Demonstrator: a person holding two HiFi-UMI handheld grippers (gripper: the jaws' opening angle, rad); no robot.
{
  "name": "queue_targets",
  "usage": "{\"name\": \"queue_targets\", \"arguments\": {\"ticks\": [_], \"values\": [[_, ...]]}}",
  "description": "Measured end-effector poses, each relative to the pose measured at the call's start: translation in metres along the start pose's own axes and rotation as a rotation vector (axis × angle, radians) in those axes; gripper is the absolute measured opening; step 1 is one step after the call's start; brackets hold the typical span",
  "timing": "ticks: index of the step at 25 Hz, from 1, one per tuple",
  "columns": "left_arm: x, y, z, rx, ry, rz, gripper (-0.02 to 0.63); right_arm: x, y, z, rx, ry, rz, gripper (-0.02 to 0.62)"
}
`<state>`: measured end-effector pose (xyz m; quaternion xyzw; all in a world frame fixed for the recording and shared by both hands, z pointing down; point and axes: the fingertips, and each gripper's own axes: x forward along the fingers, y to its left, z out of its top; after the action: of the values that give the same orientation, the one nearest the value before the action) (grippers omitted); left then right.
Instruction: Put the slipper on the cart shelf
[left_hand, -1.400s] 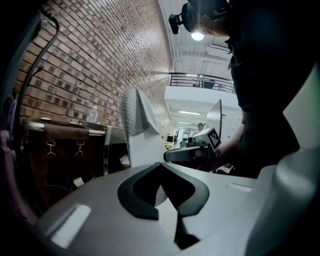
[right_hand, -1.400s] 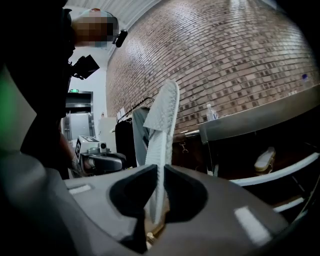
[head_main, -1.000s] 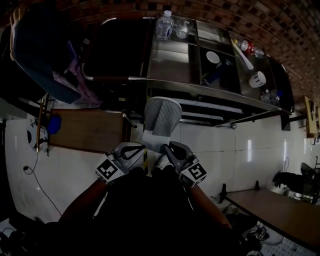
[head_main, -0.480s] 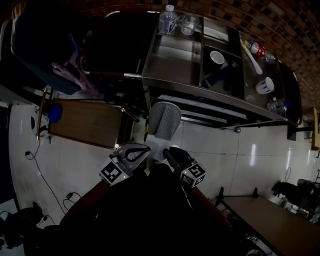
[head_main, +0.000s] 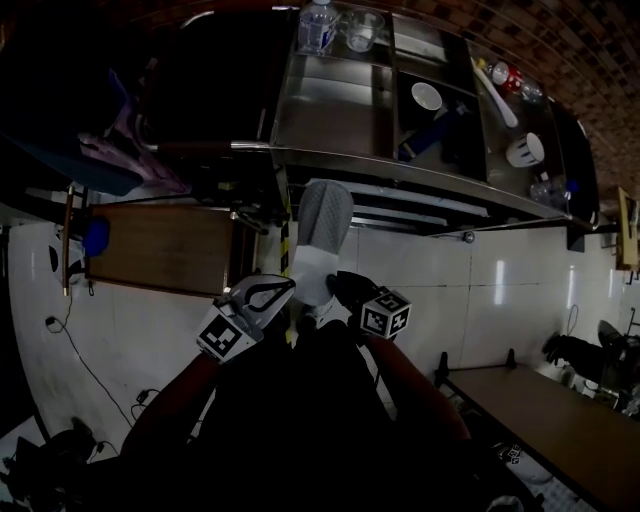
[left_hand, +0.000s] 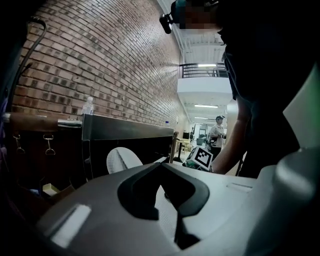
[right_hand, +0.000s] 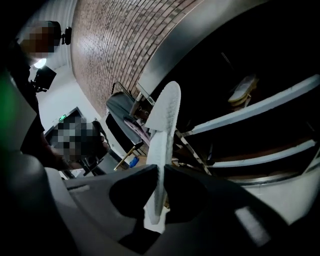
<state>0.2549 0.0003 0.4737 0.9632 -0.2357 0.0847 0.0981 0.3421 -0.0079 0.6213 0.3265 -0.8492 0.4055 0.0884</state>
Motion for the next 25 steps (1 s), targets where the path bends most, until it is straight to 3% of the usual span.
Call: {"name": "queue_targets", "arguments": {"ticks": [7,12,25], "values": [[0.031,0.022,0.0,0.03,-0.007,-0.018,0.005,0.032,-0.043,0.016,0.094,0.053,0.014,0.044],[0.051,0.03,0.004,0.058,-0.022,-0.037,0.005,0.05,-0.07,0.028,0.098,0.091,-0.024,0.044],[0.082,0.061,0.009,0.048,-0.054,0.01,0.005,0.09,-0.122,0.099,0.088,0.012,-0.085,0.044]]}}
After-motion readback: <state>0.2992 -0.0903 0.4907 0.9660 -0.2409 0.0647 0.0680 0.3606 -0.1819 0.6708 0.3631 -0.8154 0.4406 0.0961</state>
